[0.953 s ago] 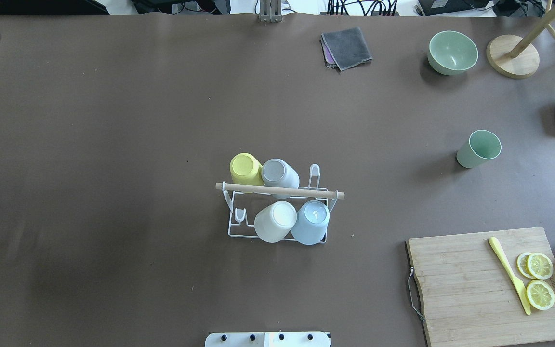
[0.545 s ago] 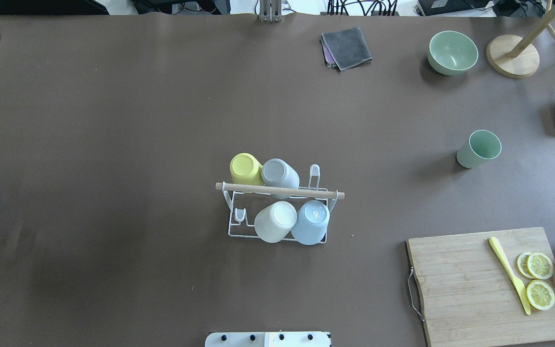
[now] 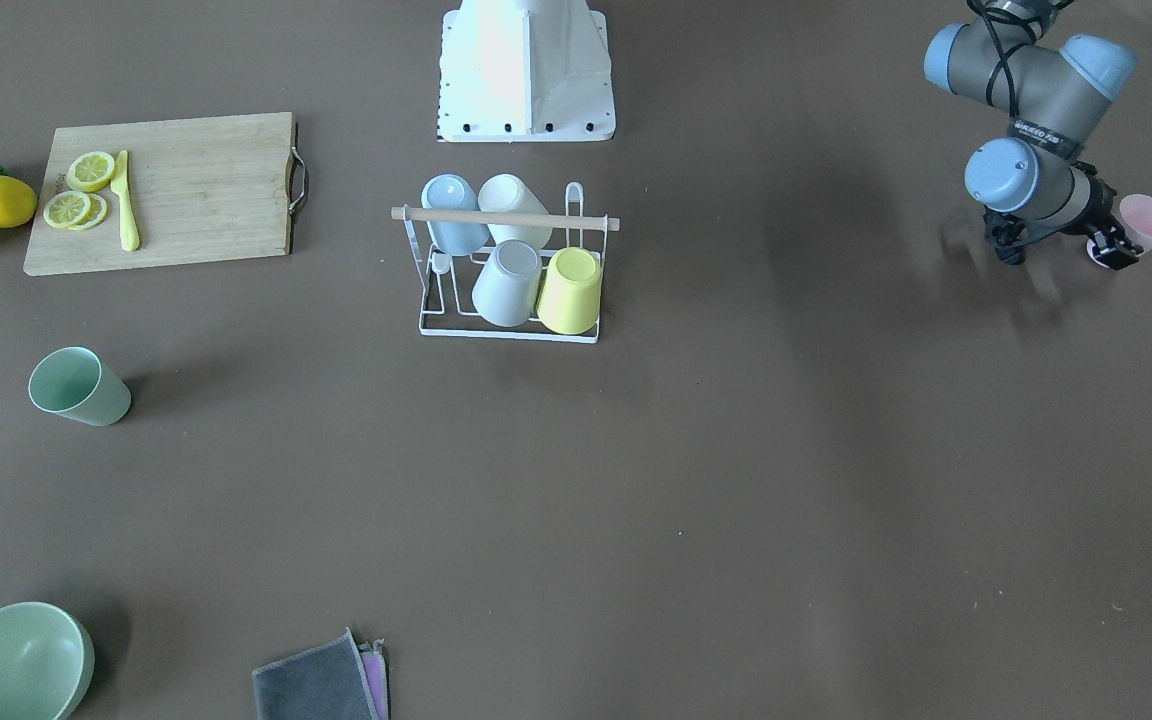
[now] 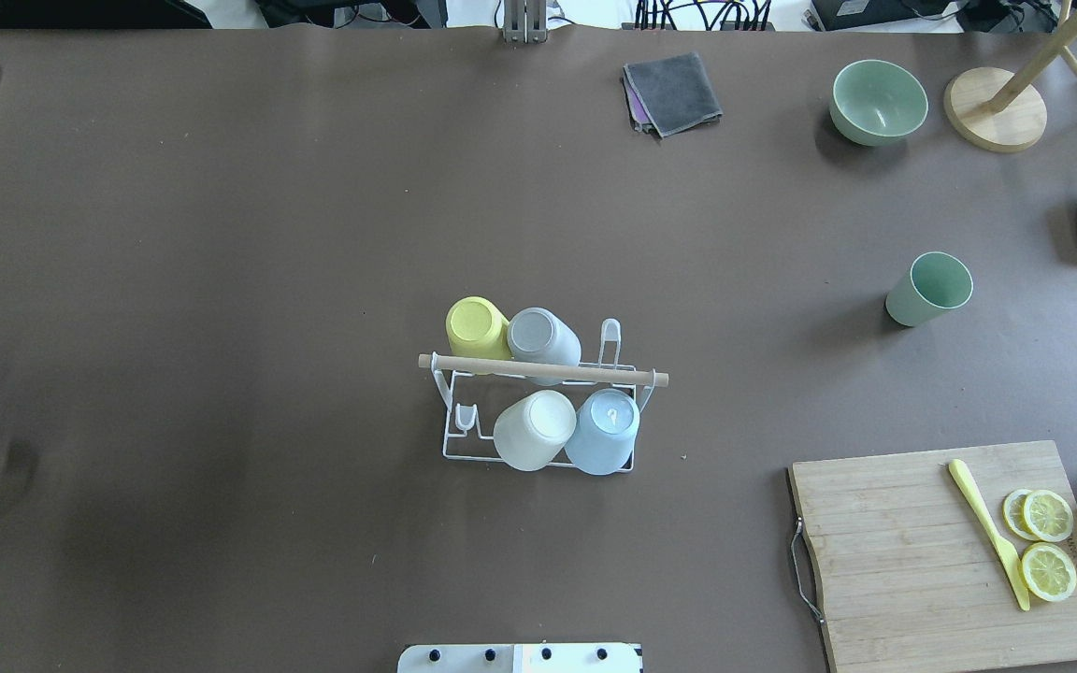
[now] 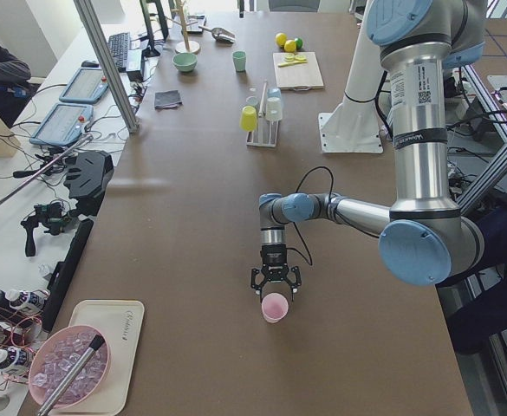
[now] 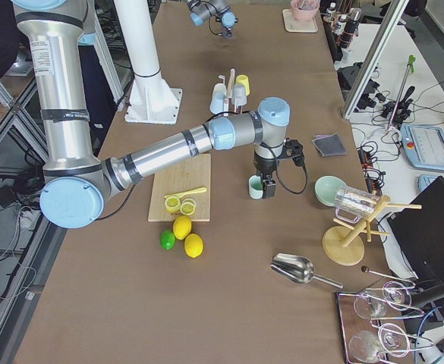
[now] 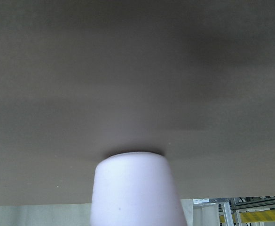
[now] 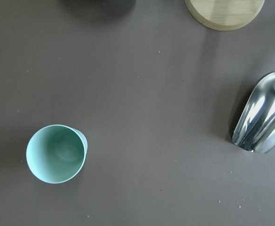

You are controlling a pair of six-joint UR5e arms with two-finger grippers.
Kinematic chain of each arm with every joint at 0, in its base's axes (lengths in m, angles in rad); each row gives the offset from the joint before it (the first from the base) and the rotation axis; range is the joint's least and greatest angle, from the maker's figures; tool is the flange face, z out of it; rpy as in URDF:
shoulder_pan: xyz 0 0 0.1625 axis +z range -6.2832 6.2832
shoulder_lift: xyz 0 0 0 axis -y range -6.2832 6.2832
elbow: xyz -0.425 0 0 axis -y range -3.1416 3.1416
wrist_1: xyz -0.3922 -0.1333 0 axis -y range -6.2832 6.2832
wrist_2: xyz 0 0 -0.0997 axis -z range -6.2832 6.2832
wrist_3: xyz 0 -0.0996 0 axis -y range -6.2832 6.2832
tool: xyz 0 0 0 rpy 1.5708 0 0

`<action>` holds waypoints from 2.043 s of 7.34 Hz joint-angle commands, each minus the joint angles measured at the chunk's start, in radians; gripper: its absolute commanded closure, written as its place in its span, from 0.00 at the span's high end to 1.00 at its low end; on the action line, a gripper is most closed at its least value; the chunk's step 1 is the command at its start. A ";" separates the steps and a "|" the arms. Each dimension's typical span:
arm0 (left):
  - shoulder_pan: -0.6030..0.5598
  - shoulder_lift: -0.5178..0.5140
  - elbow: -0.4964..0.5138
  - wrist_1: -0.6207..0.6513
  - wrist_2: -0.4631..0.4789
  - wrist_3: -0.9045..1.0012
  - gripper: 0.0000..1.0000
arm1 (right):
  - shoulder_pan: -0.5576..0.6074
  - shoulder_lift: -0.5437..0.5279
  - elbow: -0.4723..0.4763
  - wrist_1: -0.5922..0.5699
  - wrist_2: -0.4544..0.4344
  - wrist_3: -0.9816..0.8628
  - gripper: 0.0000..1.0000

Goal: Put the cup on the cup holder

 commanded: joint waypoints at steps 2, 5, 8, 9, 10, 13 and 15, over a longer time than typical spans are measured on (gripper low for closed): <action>0.001 0.012 0.015 -0.028 0.005 0.002 0.98 | -0.089 0.017 0.027 -0.048 -0.042 -0.034 1.00; 0.001 0.015 0.035 -0.049 0.005 0.002 0.98 | -0.129 0.014 0.042 -0.073 -0.049 -0.330 1.00; -0.001 0.017 0.061 -0.069 0.005 0.000 0.98 | -0.150 0.074 0.041 -0.150 -0.059 -0.321 1.00; -0.001 0.018 0.060 -0.069 0.005 -0.001 0.98 | -0.166 0.104 0.035 -0.187 -0.063 -0.306 1.00; -0.002 0.018 0.060 -0.075 0.003 -0.001 0.98 | -0.199 0.197 0.018 -0.325 -0.094 -0.288 1.00; -0.004 0.075 0.058 -0.170 0.003 0.000 0.98 | -0.288 0.330 -0.052 -0.465 -0.177 -0.282 1.00; -0.005 0.077 0.058 -0.172 0.003 0.000 0.98 | -0.331 0.382 -0.153 -0.460 -0.184 -0.298 1.00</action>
